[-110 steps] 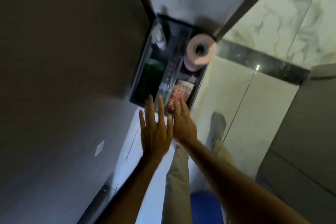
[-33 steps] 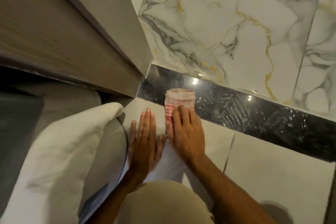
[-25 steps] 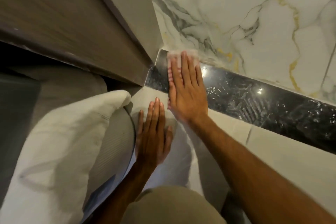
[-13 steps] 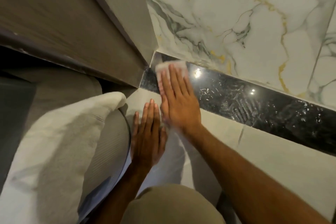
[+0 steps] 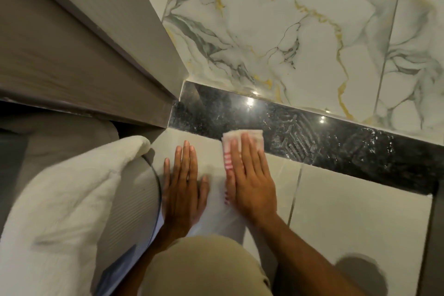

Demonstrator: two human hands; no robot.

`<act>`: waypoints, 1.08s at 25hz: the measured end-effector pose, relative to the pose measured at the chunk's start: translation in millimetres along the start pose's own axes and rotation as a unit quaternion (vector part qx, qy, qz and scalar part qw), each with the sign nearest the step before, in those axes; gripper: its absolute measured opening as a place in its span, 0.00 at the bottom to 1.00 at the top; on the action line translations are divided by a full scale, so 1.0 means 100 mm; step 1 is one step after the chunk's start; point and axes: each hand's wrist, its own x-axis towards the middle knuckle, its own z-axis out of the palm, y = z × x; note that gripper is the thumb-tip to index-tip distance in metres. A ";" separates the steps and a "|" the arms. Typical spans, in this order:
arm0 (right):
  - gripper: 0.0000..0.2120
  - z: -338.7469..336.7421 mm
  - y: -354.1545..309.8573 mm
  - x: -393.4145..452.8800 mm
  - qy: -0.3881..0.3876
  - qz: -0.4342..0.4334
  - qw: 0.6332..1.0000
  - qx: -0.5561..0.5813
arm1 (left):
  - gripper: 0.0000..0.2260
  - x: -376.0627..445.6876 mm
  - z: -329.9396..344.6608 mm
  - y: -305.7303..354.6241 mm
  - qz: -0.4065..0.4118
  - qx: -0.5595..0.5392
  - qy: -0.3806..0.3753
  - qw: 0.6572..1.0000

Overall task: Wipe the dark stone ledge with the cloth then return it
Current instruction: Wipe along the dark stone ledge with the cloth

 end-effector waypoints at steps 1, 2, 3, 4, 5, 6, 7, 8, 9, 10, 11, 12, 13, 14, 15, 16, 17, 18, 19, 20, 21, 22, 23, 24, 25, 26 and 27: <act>0.34 0.00 0.08 0.10 0.009 0.023 1.000 0.005 | 0.31 0.01 0.01 0.00 -0.004 0.001 -0.009 1.000; 0.34 -0.02 0.09 0.34 0.027 0.054 0.998 0.014 | 0.31 0.01 0.03 0.00 -0.007 0.003 -0.016 1.000; 0.35 -0.04 0.06 0.67 0.052 0.083 0.995 0.026 | 0.32 0.01 0.06 -0.02 -0.008 0.006 -0.017 1.000; 0.36 -0.05 0.01 0.98 0.059 0.098 0.993 0.031 | 0.32 0.01 0.10 -0.03 -0.008 0.006 -0.014 1.000; 0.37 -0.04 -0.03 1.16 0.057 0.100 0.993 0.037 | 0.32 0.01 0.12 -0.04 -0.008 0.002 -0.014 1.000; 0.37 -0.01 -0.07 1.18 0.048 0.086 0.994 0.039 | 0.32 0.01 0.11 -0.03 -0.008 -0.003 -0.018 1.000; 0.37 0.06 -0.09 1.05 0.036 0.058 0.997 0.037 | 0.32 0.00 0.08 -0.01 -0.007 -0.004 -0.020 1.000; 0.36 0.09 -0.09 0.78 0.016 0.024 0.999 0.022 | 0.31 0.00 0.04 0.00 -0.006 0.002 -0.019 1.000; 0.36 0.09 -0.07 0.44 -0.001 -0.008 1.000 0.004 | 0.31 0.00 0.03 -0.01 -0.005 0.008 -0.016 1.000; 0.36 0.05 0.01 0.12 -0.016 -0.033 0.999 -0.003 | 0.30 0.00 0.03 -0.02 -0.004 0.010 -0.015 1.000; 0.37 0.03 0.13 -0.03 -0.023 -0.048 0.999 -0.002 | 0.30 -0.01 0.03 -0.02 -0.004 0.008 -0.015 1.000; 0.37 0.04 0.23 0.01 -0.024 -0.050 0.998 0.002 | 0.30 -0.02 0.04 -0.03 -0.002 0.006 -0.016 1.000; 0.37 0.02 0.25 0.20 -0.017 -0.040 0.999 0.005 | 0.30 -0.01 0.07 -0.05 0.000 0.004 -0.016 1.000; 0.37 -0.01 0.20 0.48 -0.001 -0.016 1.000 0.009 | 0.30 0.00 0.11 -0.06 0.001 0.004 -0.016 1.000; 0.37 -0.04 0.11 0.77 0.014 0.018 1.000 0.012 | 0.31 0.00 0.15 -0.07 0.002 0.006 -0.016 1.000; 0.37 -0.06 0.00 0.97 0.018 0.052 0.998 0.021 | 0.31 0.00 0.18 -0.08 0.004 0.008 -0.017 1.000; 0.36 -0.04 -0.11 1.02 0.021 0.066 0.997 0.025 | 0.31 -0.01 0.20 -0.09 0.004 0.005 -0.019 1.000; 0.35 0.00 -0.17 0.90 0.021 0.055 0.998 0.025 | 0.31 -0.01 0.20 -0.09 0.003 -0.001 -0.017 1.000; 0.34 0.05 -0.20 0.62 0.007 0.027 0.999 0.020 | 0.30 -0.01 0.18 -0.08 0.006 -0.007 -0.014 1.000; 0.34 0.08 -0.19 0.21 -0.019 0.021 0.999 0.017 | 0.30 -0.03 0.15 -0.06 0.019 -0.012 -0.011 1.000; 0.35 0.06 -0.17 -0.22 -0.038 0.049 0.998 0.011 | 0.29 -0.06 0.14 -0.03 0.045 -0.020 -0.006 0.999; 0.37 0.00 -0.12 -0.57 -0.043 0.112 0.993 0.000 | 0.29 -0.11 0.14 0.04 0.084 -0.028 -0.005 0.996; 0.38 -0.04 -0.01 -0.76 -0.032 0.196 0.980 -0.014 | 0.29 -0.13 0.13 0.14 0.121 -0.033 -0.008 0.992; 0.38 -0.07 0.13 -0.80 -0.008 0.286 0.958 -0.021 | 0.30 -0.12 0.14 0.24 0.144 -0.033 -0.013 0.989; 0.37 -0.13 0.27 -0.69 0.024 0.365 0.931 -0.016 | 0.30 -0.06 0.15 0.34 0.153 -0.030 -0.016 0.988; 0.36 -0.21 0.42 -0.44 0.049 0.423 0.905 0.003 | 0.31 0.01 0.16 0.44 0.151 -0.032 -0.019 0.988; 0.36 -0.30 0.58 -0.10 0.074 0.447 0.891 0.011 | 0.32 0.11 0.17 0.53 0.143 -0.041 -0.022 0.989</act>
